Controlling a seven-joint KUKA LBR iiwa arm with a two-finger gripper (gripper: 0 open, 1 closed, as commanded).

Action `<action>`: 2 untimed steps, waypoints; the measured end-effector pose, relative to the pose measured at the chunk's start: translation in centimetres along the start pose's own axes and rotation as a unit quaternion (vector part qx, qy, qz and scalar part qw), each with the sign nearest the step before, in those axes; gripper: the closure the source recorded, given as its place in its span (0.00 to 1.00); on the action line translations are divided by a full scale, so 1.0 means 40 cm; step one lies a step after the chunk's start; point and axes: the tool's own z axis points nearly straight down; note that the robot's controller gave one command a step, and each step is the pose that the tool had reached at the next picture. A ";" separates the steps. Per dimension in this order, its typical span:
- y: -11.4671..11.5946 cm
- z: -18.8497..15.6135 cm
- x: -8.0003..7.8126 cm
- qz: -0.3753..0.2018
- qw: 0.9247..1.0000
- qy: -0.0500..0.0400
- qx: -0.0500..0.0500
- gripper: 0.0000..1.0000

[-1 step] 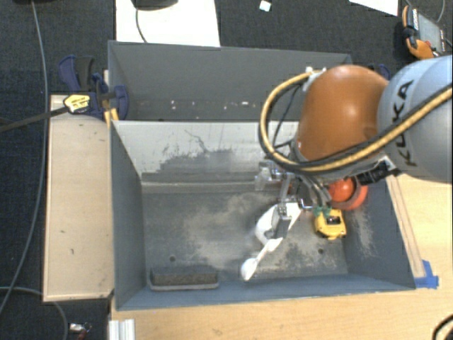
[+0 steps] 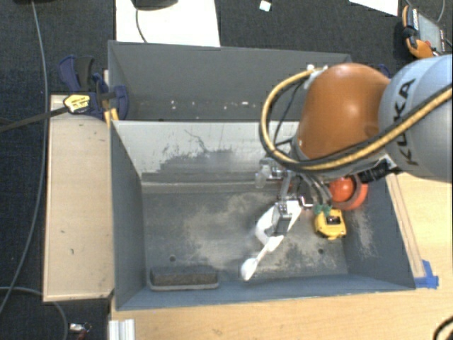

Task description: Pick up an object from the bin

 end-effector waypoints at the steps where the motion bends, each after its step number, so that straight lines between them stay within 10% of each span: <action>1: -0.157 0.288 -0.072 -0.108 0.994 -0.002 0.000 0.00; 2: -0.200 0.378 -0.063 -0.126 0.992 -0.005 0.000 0.00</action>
Offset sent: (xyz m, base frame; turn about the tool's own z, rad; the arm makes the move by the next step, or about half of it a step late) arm 0.0254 -0.0799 -0.1512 -0.2549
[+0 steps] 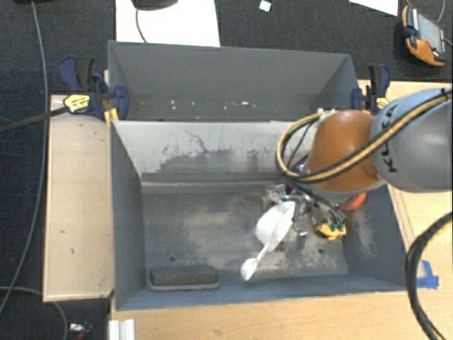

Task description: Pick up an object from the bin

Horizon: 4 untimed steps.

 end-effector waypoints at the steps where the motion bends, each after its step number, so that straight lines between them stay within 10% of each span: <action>1: -0.022 -0.001 0.007 -0.091 0.996 0.001 0.000 0.00; 2: 0.001 -0.001 -0.002 -0.001 1.000 0.000 -0.001 0.00; 3: -0.018 -0.003 0.003 -0.081 0.997 -0.002 0.000 1.00; 4: -0.018 -0.004 0.003 -0.081 0.997 -0.002 0.000 1.00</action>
Offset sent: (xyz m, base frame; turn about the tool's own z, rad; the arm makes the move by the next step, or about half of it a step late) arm 0.0001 0.0001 0.0001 -0.0019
